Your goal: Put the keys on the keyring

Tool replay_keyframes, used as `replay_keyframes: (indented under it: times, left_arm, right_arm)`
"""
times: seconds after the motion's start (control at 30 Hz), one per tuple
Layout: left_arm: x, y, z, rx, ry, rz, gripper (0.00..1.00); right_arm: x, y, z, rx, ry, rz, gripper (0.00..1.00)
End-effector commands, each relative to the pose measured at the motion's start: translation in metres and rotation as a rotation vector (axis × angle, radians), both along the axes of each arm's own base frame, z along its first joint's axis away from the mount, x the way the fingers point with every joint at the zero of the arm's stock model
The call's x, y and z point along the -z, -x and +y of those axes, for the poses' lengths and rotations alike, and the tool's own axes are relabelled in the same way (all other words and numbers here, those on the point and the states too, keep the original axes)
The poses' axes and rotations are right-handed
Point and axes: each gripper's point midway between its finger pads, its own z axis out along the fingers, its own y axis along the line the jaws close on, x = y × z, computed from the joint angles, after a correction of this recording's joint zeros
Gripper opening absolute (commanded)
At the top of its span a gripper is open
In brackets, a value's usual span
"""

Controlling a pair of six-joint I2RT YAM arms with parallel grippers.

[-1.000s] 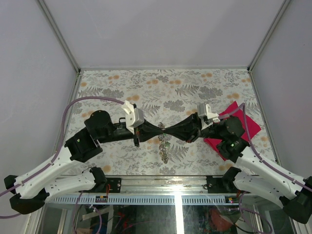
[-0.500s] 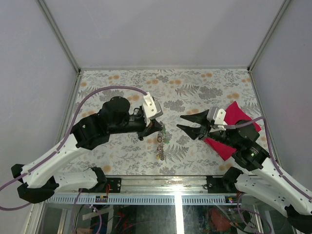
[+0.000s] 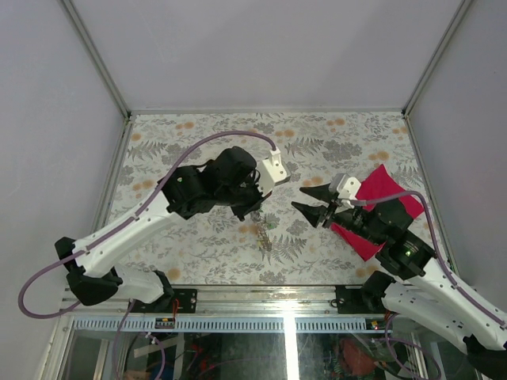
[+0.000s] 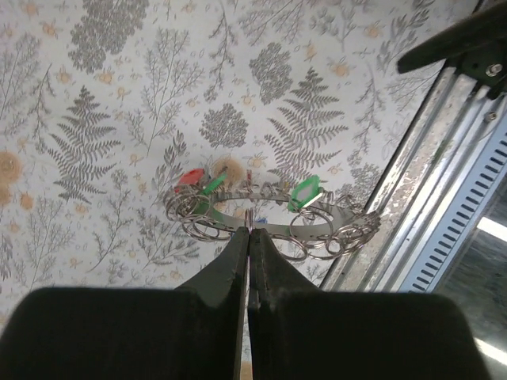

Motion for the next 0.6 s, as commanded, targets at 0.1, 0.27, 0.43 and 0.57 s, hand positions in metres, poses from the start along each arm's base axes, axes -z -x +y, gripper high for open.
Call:
replay_keyframes:
  times: [0.1, 0.27, 0.43, 0.57]
  left_arm:
    - [0.018, -0.023, 0.003, -0.102, -0.055, -0.011, 0.00]
    - [0.044, -0.046, 0.001, -0.174, -0.064, 0.032, 0.00]
    - [0.067, -0.082, -0.002, -0.239, -0.038, 0.054, 0.00]
    - [0.079, -0.106, -0.011, -0.246, -0.002, 0.072, 0.00]
  right_arm:
    - [-0.002, -0.004, 0.003, 0.014, -0.029, 0.024, 0.51]
    - [0.007, -0.013, -0.004, 0.087, -0.033, 0.075, 0.52]
    - [0.016, -0.021, -0.014, 0.169, -0.052, 0.132, 0.53]
    - [0.024, -0.023, -0.020, 0.216, -0.084, 0.176, 0.54]
